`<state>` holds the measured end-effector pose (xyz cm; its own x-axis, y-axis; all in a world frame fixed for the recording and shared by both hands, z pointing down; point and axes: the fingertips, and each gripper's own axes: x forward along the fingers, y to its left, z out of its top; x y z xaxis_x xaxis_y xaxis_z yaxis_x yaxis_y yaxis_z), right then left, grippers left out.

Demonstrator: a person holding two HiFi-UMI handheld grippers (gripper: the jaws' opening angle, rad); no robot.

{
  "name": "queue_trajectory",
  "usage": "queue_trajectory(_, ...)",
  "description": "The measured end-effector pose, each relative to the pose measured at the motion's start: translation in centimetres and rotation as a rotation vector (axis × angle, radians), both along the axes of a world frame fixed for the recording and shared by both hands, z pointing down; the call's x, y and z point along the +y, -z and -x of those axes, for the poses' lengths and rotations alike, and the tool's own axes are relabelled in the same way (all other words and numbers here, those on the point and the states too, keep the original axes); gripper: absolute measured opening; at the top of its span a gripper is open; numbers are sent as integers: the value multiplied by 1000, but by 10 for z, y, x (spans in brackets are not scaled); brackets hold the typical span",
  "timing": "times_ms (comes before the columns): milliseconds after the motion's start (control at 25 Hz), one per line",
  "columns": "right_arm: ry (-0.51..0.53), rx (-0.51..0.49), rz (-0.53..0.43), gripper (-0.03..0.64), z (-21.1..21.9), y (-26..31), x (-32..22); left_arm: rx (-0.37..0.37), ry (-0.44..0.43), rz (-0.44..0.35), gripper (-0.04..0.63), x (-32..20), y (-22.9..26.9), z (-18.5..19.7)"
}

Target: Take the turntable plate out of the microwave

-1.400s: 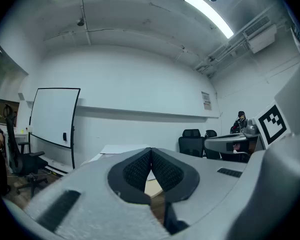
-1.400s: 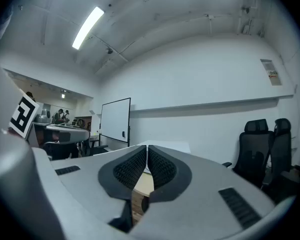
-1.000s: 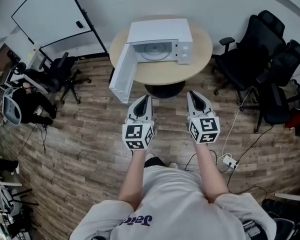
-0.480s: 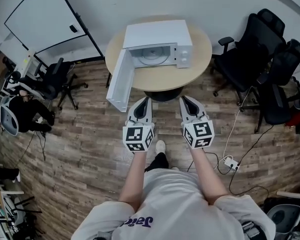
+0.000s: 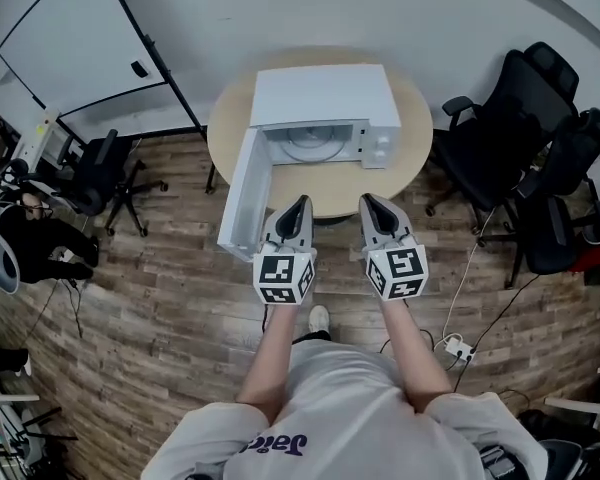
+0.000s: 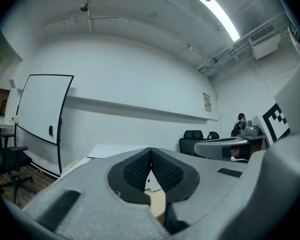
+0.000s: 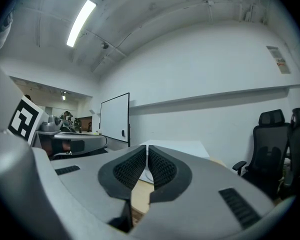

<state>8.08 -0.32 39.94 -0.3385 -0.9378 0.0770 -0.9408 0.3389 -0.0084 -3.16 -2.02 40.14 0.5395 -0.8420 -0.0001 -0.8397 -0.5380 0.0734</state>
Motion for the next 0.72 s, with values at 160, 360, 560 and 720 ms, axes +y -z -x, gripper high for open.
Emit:
queue_trajectory(160, -9, 9, 1, 25, 12, -2, -34, 14, -19, 7, 14, -35, -2, 6)
queue_trajectory(360, -30, 5, 12, 25, 20, -14, -67, 32, -59, 33, 14, -68, -17, 6)
queue_trajectory(560, -39, -14, 45, 25, 28, -34, -88, 39, -103, 60, 14, -92, -39, 5)
queue_trajectory(720, -36, -23, 88, 25, 33, -51, -103, 41, -101, 122, 15, -107, -61, 7)
